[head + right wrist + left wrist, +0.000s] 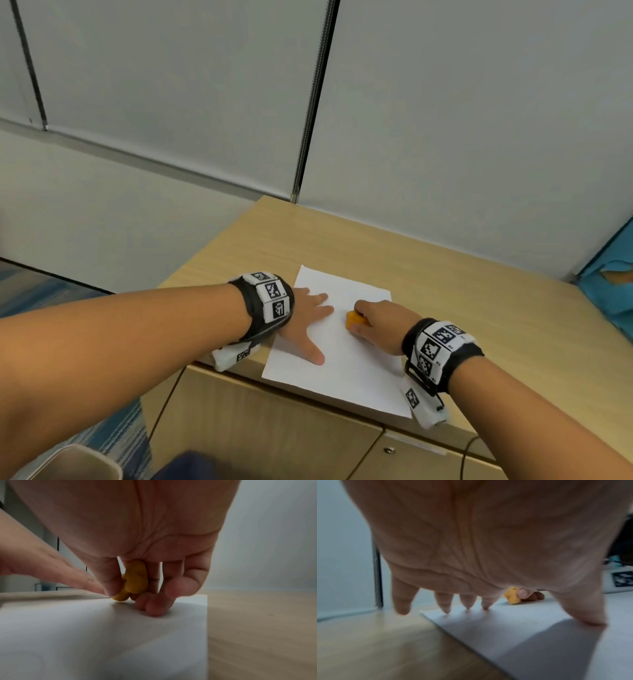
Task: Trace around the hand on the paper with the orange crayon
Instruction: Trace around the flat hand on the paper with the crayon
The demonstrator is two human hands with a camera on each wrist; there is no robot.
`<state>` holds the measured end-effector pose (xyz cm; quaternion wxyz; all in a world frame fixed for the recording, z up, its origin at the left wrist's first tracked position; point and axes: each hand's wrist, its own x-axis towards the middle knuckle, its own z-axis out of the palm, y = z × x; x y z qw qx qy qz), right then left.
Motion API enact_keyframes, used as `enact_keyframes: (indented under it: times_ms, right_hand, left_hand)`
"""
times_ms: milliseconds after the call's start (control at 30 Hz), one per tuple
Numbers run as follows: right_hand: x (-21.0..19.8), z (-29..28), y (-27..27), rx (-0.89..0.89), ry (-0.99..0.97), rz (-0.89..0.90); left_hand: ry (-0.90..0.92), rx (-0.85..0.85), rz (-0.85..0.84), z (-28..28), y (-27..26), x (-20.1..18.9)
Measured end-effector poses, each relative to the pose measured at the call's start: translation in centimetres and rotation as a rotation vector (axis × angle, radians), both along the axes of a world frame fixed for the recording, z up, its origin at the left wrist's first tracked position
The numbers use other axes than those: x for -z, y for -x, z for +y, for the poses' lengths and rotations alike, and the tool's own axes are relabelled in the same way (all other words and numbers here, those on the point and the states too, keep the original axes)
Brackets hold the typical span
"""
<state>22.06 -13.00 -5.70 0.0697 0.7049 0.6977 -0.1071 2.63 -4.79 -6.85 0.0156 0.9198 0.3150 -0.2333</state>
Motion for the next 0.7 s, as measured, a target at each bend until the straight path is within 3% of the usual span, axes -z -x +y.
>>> enact_keyframes:
  times_ms: [167,367,567,700]
  right_hand:
    - [-0.2,0.1,1.6,-0.064,-0.049,-0.035]
    - [0.2,-0.5,6.2,-0.205,-0.037,0.069]
    - [-0.8,1.3,3.5,-0.052,-0.04,-0.144]
    - [-0.2,0.2,5.9,-0.162,-0.045,-0.119]
  left_hand:
    - [0.098,0.022,-0.017,2.2,-0.2,1.6]
    - [0.113,0.043,0.018,2.6,-0.5,1.5]
    - [0.105,0.025,0.013,2.6,-0.5,2.0]
    - [0.106,0.039,0.013,2.5,-0.5,1.8]
